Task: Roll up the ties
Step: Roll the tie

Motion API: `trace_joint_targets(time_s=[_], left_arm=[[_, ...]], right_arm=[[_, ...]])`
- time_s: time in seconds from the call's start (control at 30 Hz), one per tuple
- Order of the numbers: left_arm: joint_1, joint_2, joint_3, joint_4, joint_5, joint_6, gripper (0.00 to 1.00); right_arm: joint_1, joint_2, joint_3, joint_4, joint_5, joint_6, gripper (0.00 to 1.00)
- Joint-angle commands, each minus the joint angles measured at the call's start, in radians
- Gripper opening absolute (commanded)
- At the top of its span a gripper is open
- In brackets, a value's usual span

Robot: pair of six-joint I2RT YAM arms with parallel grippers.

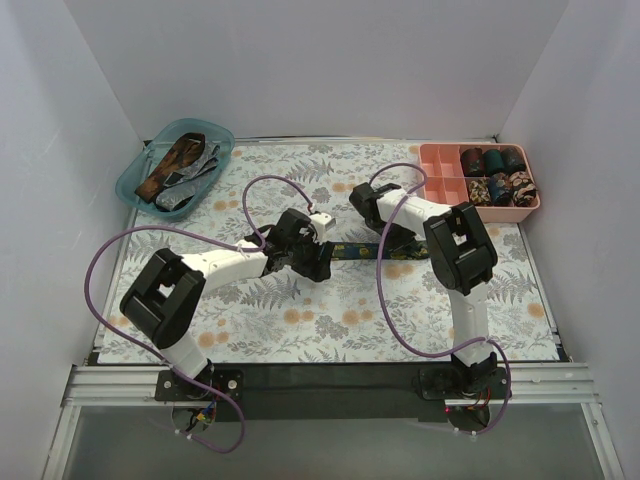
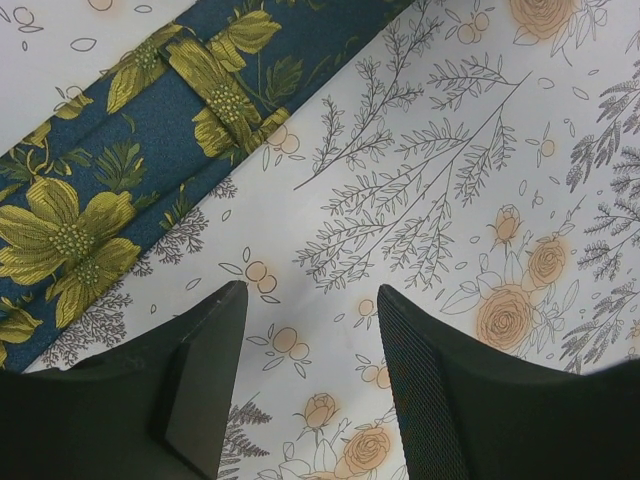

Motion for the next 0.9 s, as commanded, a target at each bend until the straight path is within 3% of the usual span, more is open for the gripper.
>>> trace_joint_targets(time_s=[0.0,0.33,0.7,0.87], left_arm=[[0.004,-0.067,-0.004,0.004,-0.009,-0.002,0.51],[0.004,-0.076,0.002,0.003,-0.009,-0.001,0.51],[0.004,-0.050,0.054,0.003,-0.001,0.018,0.53],[0.004,-0.028,0.091,0.006,0.003,0.056,0.59]], right_arm=[[0.007,0.028,-0.008,0.091,-0.222,0.042,0.26],[0.007,-0.039,-0.004,0.111,-0.282,0.035,0.43],[-0.002,-0.139,-0.005,0.122,-0.355,0.038,0.45],[-0.013,-0.200,0.008,0.124,-0.390,0.039,0.47]])
